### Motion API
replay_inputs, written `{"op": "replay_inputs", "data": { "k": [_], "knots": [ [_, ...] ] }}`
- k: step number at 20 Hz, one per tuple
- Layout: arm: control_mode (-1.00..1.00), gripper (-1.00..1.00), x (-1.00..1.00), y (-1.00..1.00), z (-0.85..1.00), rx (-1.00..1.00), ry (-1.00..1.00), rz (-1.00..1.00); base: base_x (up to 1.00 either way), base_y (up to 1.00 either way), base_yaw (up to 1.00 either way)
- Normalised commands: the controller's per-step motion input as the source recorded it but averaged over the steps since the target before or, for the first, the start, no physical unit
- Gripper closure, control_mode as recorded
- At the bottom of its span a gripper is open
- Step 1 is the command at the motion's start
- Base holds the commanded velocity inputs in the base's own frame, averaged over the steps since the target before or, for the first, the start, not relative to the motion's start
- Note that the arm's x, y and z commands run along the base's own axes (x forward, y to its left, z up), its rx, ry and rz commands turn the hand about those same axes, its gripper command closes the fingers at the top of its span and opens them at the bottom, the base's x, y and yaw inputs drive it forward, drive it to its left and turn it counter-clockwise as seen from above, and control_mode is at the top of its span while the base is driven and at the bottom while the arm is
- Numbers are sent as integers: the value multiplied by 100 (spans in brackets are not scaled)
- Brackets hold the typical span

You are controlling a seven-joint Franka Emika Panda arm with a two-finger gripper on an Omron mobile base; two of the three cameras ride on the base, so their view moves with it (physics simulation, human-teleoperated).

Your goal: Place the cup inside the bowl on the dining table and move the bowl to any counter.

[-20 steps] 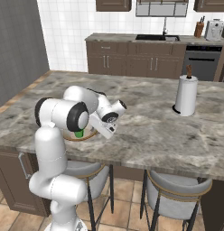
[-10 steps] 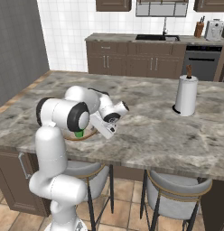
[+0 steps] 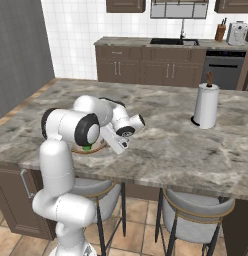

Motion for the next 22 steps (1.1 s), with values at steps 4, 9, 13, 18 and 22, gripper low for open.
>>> {"op": "replay_inputs", "data": {
  "k": [4, 9, 13, 18, 22],
  "knots": [
    [-100, 100, 0, 0, 4, 11, 0, -1, 0, 0, 0],
    [-100, 100, 0, 0, 17, 7, 0, 0, 0, 0, 0],
    [-100, 100, 0, 0, 23, 3, 0, 0, 0, 0, 0],
    [-100, 100, 0, 0, 33, 0, 2, 0, 0, 0, 0],
    [-100, 100, -2, 0, 34, 0, 5, 0, 0, 0, 0]
  ]
}}
